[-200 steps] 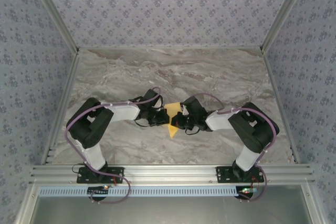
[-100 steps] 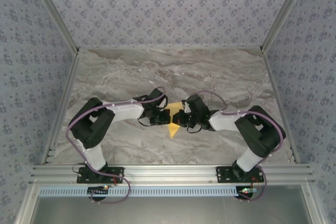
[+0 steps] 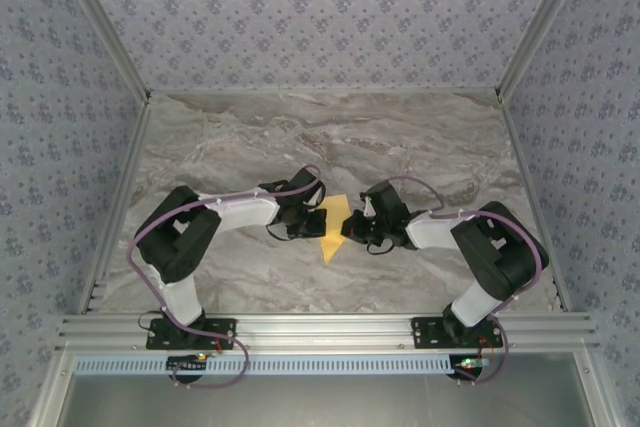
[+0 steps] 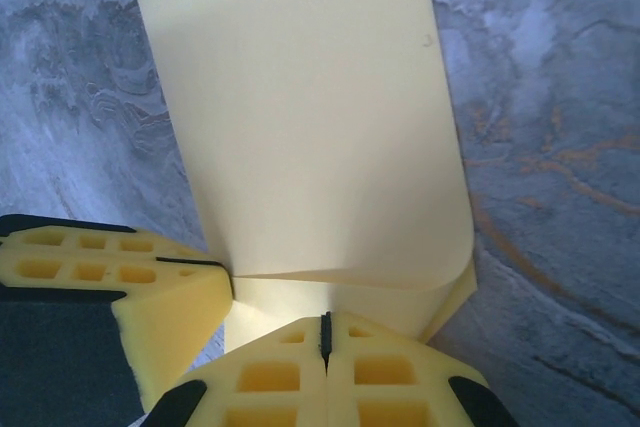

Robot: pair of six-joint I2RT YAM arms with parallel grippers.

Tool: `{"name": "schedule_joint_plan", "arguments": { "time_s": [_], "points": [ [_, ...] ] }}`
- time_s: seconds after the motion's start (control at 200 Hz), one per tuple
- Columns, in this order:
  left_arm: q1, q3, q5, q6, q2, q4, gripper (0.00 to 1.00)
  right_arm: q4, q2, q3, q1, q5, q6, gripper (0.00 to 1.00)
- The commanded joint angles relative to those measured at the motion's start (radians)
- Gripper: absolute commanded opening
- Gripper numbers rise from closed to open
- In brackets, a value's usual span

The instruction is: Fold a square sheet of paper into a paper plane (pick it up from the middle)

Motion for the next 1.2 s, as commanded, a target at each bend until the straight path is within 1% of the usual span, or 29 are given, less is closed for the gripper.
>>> {"name": "schedule_joint_plan", "arguments": {
  "time_s": [0.0,0.175,0.295,0.455,0.575,0.705,0.834,0.979,1.194],
  "points": [
    [0.000,0.013,-0.078,0.034,0.045,-0.094,0.02,-0.062,0.017,-0.023,-0.005,0.050,-0.004,0.00],
    [0.000,0.061,-0.078,0.058,0.037,-0.108,0.02,-0.080,0.034,-0.030,0.004,0.091,0.045,0.00],
    [-0.002,0.088,-0.055,0.049,-0.011,-0.095,0.06,-0.099,0.041,-0.030,0.012,0.120,0.087,0.00],
    [-0.014,0.043,-0.033,-0.028,-0.125,-0.022,0.17,-0.119,0.040,-0.034,0.021,0.146,0.115,0.00],
    [-0.046,-0.039,-0.037,-0.115,-0.195,0.044,0.19,-0.145,0.037,-0.032,0.019,0.159,0.125,0.00],
    [-0.093,-0.133,-0.035,-0.230,-0.246,0.152,0.18,-0.156,0.041,-0.030,0.021,0.162,0.132,0.00],
    [-0.144,-0.184,0.001,-0.323,-0.229,0.277,0.15,-0.165,0.045,-0.028,0.020,0.162,0.137,0.00],
    [-0.176,-0.181,0.002,-0.359,-0.183,0.302,0.13,-0.167,0.050,-0.028,0.019,0.163,0.139,0.00],
    [-0.181,-0.190,0.007,-0.386,-0.126,0.295,0.12,-0.172,0.054,-0.028,0.016,0.159,0.141,0.00]
  ]
}}
